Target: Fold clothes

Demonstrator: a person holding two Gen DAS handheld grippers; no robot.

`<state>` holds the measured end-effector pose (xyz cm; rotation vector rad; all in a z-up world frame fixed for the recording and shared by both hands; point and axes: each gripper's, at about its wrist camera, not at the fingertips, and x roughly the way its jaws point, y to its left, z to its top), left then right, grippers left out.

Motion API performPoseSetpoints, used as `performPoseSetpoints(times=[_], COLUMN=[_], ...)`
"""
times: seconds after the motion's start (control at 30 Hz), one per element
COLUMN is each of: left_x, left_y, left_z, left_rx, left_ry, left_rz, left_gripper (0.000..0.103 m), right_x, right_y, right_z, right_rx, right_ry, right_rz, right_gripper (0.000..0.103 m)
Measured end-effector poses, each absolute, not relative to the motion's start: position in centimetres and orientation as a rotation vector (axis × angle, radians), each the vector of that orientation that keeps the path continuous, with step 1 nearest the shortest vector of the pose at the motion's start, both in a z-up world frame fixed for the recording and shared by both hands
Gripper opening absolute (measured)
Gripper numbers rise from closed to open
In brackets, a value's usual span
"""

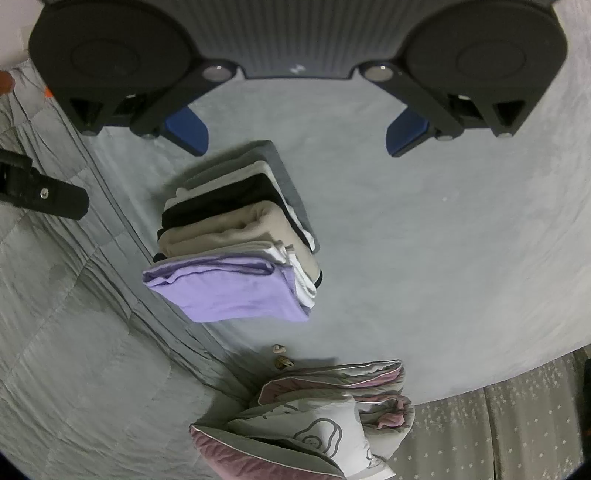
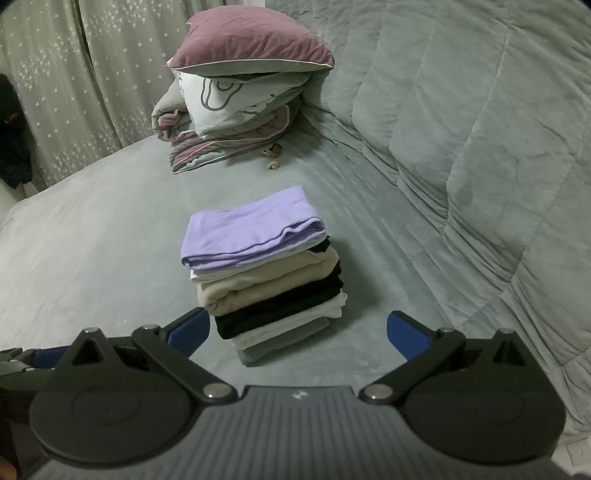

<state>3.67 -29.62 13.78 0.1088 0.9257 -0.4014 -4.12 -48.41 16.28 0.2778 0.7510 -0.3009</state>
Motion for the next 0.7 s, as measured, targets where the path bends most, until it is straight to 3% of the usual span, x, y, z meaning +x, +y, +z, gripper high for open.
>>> performPoseSetpoints(times=[0.37,0.7], left_x=[2.5,-2.0], left_y=[-27.6,-20.9], left_z=[14.0,15.4], left_rx=[0.127,0.117], left_ry=[0.898,0.775], left_rz=[-0.424,-0.397], left_gripper=[0.103,0.102], right_x=[-5.1,-9.0], right_y=[-46.2,-39.5], right_z=[16.9,18.6], right_rx=[0.264,0.230], right_ry=[0.708,0.585], right_rz=[-0.322,-0.303], right_gripper=[0.103,0.103])
